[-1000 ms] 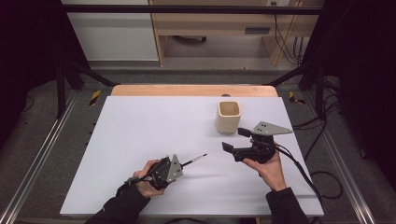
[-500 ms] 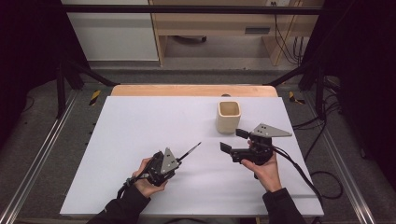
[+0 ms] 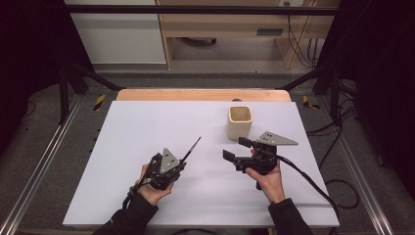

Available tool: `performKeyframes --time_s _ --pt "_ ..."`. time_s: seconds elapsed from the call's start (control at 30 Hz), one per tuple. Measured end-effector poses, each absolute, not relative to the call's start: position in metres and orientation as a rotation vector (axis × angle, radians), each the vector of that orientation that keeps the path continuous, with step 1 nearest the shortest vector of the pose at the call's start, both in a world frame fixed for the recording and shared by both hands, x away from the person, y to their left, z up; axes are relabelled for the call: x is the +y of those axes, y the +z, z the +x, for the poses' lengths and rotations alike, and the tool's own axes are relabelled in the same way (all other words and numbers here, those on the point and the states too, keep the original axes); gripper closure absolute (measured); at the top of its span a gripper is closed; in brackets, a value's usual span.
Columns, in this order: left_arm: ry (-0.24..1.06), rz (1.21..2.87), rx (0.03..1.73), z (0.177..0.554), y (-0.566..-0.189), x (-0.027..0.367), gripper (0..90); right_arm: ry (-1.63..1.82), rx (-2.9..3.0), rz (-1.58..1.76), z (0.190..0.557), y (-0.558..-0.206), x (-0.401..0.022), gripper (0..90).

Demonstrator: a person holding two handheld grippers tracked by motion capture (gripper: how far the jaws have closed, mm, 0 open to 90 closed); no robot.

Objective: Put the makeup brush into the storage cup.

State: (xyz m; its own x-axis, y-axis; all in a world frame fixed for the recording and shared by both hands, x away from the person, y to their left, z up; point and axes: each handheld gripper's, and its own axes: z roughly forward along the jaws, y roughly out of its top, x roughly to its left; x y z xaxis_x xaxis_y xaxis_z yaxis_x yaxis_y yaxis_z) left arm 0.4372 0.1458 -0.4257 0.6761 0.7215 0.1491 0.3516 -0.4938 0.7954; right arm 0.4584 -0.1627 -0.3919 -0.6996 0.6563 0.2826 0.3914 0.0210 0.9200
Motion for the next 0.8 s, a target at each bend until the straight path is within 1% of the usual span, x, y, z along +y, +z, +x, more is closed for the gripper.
performKeyframes --time_s 0.17,0.4,0.8 --pt "0.600 2.045 0.880 0.439 -0.422 0.147 82.8 1.750 2.072 1.083 0.459 -0.391 -0.154 13.8" --pt "0.605 2.001 0.915 0.443 -0.418 0.145 82.8 1.789 2.048 1.071 0.460 -0.385 -0.146 13.8" --pt "0.603 1.935 0.957 0.442 -0.410 0.138 82.9 1.889 2.003 1.101 0.463 -0.380 -0.133 18.3"
